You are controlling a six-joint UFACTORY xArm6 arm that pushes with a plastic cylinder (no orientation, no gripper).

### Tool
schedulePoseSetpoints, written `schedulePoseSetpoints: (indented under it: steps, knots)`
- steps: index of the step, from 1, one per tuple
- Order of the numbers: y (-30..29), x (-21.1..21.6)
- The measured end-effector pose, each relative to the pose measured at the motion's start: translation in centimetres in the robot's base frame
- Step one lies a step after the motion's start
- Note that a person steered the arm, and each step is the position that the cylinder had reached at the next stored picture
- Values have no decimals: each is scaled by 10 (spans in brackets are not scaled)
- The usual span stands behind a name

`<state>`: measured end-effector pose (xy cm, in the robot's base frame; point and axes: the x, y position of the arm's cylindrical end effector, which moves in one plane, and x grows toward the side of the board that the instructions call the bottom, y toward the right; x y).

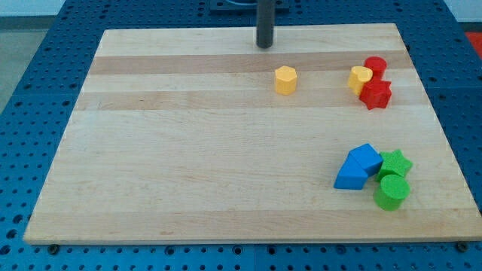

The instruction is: Push the yellow hexagon into the yellow heart

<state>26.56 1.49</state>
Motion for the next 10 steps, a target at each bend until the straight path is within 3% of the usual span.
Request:
schedulePoseSetpoints:
  steps: [1, 3, 6, 9, 10]
  knots:
    - [-9, 65]
    - [22, 109]
    - [85, 115]
    - [37, 128]
    - [12, 97]
